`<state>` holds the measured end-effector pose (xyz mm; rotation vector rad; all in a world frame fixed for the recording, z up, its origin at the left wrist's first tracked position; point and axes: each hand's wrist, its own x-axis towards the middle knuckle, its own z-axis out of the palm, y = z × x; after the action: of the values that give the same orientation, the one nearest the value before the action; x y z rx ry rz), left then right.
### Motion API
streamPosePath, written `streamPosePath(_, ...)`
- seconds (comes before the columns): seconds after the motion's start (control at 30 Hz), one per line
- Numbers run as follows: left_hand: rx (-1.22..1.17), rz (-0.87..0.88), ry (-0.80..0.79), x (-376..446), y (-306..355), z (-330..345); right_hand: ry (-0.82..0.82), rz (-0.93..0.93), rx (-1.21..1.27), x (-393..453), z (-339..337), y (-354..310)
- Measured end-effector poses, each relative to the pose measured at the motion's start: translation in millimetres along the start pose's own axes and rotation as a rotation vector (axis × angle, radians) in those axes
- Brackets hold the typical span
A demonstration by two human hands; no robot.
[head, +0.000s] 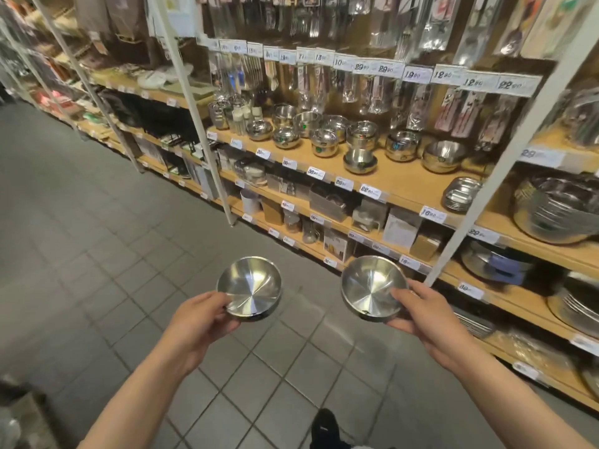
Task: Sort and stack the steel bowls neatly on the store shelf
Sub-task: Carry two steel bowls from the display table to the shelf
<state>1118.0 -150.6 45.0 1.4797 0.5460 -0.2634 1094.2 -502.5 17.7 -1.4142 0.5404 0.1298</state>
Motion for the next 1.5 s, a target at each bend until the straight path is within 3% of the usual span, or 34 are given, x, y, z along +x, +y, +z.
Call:
streamPosePath(0.2, 0.02, 0.049, -0.028, 112.2, 85.8, 39.0, 0.026, -0.013, 0.015, 115.8, 26.1, -73.2)
streamPosePath(0.43, -0.004, 0.002, -0.086, 241.9, 136.3, 91.8, 0.123, 0.029, 0.013, 219.0, 51.3, -102.6)
streamPosePath(0.63, 0.094, -0.045, -0.228, 365.8, 182.2, 138.9, 0.266, 0.013, 0.12, 295.8, 59.3, -131.2)
streamPosePath(0.83, 0.223, -0.099, -0.409, 459.2, 236.6, 204.6, 0.513, 0.05, 0.216, 340.9, 35.4, -148.4)
streamPosePath(0.97, 0.285, -0.127, -0.536, 483.4, 251.4, 269.1, 0.649, 0.091, 0.299, 359.1, 5.3, -156.0)
streamPosePath(1.13, 0.336, -0.136, -0.641, 491.0, 254.6, 351.1, 0.673, 0.091, 0.352, 390.3, -29.8, -169.1)
streamPosePath(1.5, 0.374, -0.094, -0.593, 498.1, 202.9, 479.1, 0.721, 0.131, 0.399, 448.6, -111.5, -154.0)
